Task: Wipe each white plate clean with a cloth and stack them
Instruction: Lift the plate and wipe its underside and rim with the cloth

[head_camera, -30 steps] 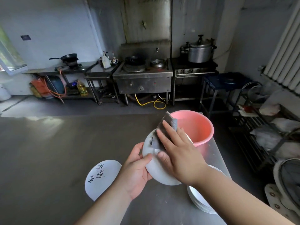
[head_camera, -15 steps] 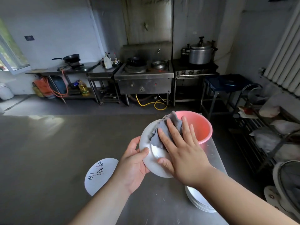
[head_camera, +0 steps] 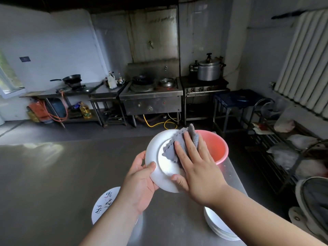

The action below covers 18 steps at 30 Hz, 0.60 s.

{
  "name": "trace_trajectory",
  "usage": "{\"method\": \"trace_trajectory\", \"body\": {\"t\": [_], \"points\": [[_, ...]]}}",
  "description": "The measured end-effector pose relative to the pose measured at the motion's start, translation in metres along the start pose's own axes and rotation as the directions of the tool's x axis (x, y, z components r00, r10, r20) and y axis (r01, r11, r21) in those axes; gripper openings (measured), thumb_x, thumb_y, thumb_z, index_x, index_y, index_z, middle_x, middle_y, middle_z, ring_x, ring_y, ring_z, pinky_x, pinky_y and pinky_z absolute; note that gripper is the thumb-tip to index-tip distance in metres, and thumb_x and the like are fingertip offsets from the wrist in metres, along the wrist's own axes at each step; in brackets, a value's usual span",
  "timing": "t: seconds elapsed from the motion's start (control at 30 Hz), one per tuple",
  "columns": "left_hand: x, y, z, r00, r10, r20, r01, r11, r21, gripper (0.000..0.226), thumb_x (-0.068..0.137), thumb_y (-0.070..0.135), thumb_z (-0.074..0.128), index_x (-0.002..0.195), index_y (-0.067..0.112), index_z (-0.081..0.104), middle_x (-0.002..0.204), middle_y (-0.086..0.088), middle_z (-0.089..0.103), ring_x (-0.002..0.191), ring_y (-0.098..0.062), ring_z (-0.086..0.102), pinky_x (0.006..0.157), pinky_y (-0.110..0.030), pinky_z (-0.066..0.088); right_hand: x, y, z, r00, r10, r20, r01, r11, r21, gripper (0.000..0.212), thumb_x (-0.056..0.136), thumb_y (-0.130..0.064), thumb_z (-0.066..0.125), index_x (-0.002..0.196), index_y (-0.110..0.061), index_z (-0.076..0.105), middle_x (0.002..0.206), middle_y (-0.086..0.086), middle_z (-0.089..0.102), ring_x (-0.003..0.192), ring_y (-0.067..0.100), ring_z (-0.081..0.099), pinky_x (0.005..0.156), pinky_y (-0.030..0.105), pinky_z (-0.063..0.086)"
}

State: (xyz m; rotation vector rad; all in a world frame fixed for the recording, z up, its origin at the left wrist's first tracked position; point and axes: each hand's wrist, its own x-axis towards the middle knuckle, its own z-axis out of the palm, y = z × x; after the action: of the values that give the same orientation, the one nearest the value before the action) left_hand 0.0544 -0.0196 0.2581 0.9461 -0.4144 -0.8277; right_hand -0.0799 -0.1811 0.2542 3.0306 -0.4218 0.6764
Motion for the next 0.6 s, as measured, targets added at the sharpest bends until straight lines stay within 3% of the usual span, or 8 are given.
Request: {"method": "trace_trajectory", "body": {"t": [0.1, 0.27, 0.4, 0.5, 0.6], "points": [[0.009, 0.008, -0.007, 0.999, 0.018, -0.038, -0.02, 0.998, -0.054, 0.056, 0.09, 0.011, 0.062, 0.145, 0.017, 0.051, 0.138, -0.019, 0.067, 0.125, -0.041, 0.066, 0.092, -0.055, 0.06, -0.021, -0.02, 0.02, 0.997, -0.017, -0.07, 0.021, 0.999, 0.049, 0.092, 0.102, -0.074, 0.031, 0.165, -0.007, 0.026, 0.174, 0.022, 0.005, 0.159, 0.049, -0.003, 0.126, 0.063, 0.017], [0.013, 0.01, -0.022, 0.998, -0.028, -0.05, 0.023, 0.994, -0.104, 0.057, 0.093, 0.005, 0.062, 0.146, 0.017, 0.05, 0.139, -0.017, 0.067, 0.126, -0.038, 0.067, 0.086, -0.049, 0.062, -0.008, -0.02, 0.021, 0.997, -0.021, -0.071, 0.022, 1.0, 0.017, 0.089, 0.103, -0.073, 0.031, 0.163, -0.006, 0.033, 0.173, 0.018, 0.014, 0.16, 0.046, 0.001, 0.124, 0.065, 0.024], [0.02, 0.024, -0.027, 0.999, -0.017, -0.046, 0.011, 0.99, -0.138, 0.056, 0.093, 0.009, 0.061, 0.147, 0.019, 0.05, 0.142, -0.015, 0.066, 0.129, -0.036, 0.065, 0.09, -0.05, 0.061, 0.033, -0.015, 0.002, 0.997, 0.035, -0.068, -0.033, 0.999, 0.027, 0.086, 0.104, -0.072, 0.028, 0.166, -0.012, 0.023, 0.175, 0.012, 0.006, 0.16, 0.044, -0.006, 0.128, 0.06, 0.016], [0.03, 0.04, -0.032, 0.998, 0.012, -0.059, -0.021, 0.988, -0.155, 0.046, 0.104, 0.006, 0.05, 0.147, 0.019, 0.051, 0.14, -0.012, 0.067, 0.127, -0.033, 0.067, 0.087, -0.048, 0.062, 0.023, -0.033, 0.015, 0.989, -0.004, -0.146, 0.025, 0.989, 0.144, 0.085, 0.105, -0.064, 0.037, 0.165, -0.006, 0.023, 0.175, 0.014, 0.004, 0.161, 0.043, -0.003, 0.13, 0.055, 0.013], [0.034, 0.051, -0.039, 0.998, 0.003, -0.069, -0.014, 0.986, -0.164, 0.05, 0.097, 0.008, 0.054, 0.145, 0.021, 0.053, 0.139, -0.009, 0.069, 0.125, -0.029, 0.069, 0.084, -0.046, 0.063, 0.002, -0.049, 0.03, 0.981, -0.004, -0.194, 0.059, 0.958, 0.28, 0.084, 0.106, -0.062, 0.035, 0.165, -0.004, 0.021, 0.176, 0.014, 0.005, 0.161, 0.042, 0.006, 0.128, 0.051, 0.016]]}}
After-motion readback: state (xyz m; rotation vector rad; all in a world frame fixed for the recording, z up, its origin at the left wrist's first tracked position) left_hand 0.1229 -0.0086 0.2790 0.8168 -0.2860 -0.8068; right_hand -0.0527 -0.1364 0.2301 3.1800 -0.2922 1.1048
